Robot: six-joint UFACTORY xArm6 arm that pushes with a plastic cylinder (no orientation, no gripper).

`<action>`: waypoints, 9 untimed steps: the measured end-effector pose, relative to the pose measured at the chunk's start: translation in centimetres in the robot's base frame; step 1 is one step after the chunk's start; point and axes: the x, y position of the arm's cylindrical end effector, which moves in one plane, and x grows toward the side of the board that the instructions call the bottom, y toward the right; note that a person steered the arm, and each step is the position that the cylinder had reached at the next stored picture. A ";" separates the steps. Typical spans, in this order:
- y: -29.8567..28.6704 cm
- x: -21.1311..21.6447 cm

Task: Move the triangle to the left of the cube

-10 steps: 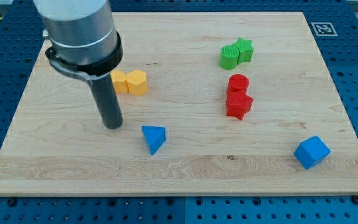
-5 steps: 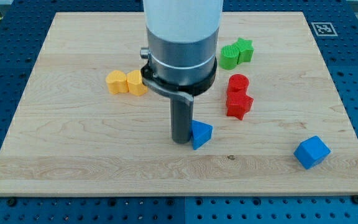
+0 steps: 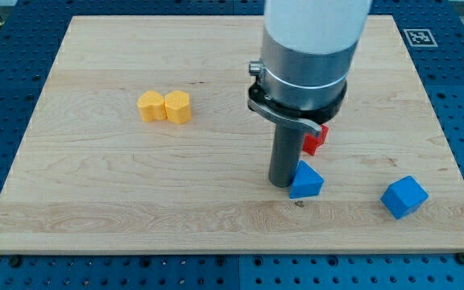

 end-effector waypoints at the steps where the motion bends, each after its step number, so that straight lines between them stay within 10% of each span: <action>1: 2.7 0.1; 9: 6.7 3.5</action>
